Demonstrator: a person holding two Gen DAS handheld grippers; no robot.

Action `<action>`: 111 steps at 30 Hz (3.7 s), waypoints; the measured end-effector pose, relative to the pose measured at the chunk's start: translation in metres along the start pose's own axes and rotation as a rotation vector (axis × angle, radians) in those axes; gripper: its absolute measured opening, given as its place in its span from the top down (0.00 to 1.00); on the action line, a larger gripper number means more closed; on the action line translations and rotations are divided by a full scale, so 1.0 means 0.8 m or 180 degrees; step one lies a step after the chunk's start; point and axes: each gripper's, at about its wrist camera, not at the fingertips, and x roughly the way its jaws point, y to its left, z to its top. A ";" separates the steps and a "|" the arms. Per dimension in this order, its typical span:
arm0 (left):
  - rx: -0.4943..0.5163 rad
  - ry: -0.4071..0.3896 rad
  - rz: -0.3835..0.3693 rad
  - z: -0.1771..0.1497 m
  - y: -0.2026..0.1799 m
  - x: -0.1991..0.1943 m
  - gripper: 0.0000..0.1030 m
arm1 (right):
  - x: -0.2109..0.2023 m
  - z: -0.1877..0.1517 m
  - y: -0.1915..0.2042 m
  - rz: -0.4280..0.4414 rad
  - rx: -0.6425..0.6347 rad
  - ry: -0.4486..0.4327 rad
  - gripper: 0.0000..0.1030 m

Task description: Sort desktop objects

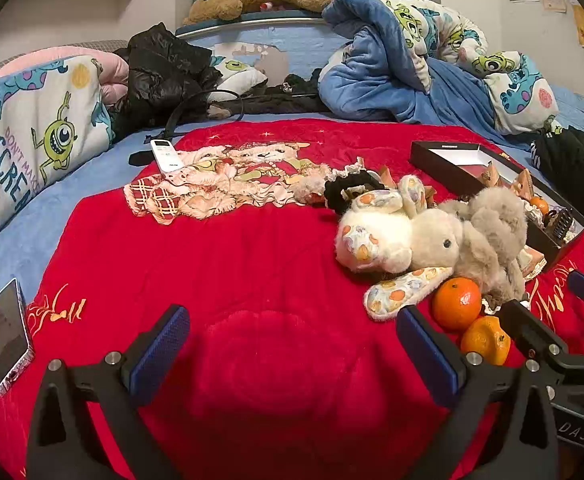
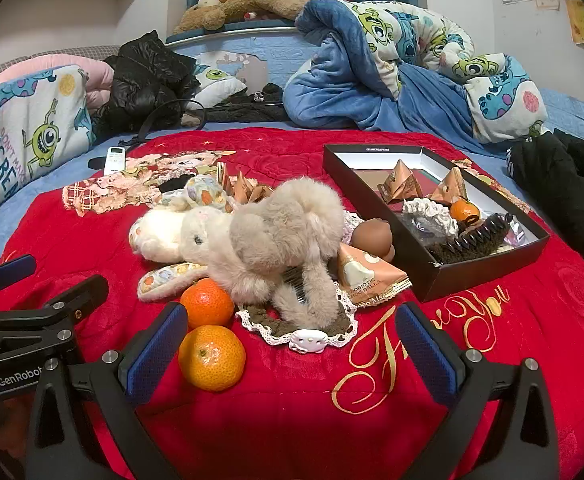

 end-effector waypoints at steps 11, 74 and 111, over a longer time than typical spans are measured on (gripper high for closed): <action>0.0001 0.0020 0.0022 0.000 -0.002 -0.004 0.00 | 0.001 -0.001 0.000 0.0001 -0.0003 -0.0005 0.00; -0.0027 0.0089 -0.0255 0.003 -0.012 -0.002 0.00 | -0.001 0.006 -0.028 0.0400 0.0437 0.0045 0.00; 0.0274 0.0445 -0.0863 0.073 -0.079 0.116 0.00 | 0.105 0.070 -0.037 0.0591 0.0631 0.0550 0.29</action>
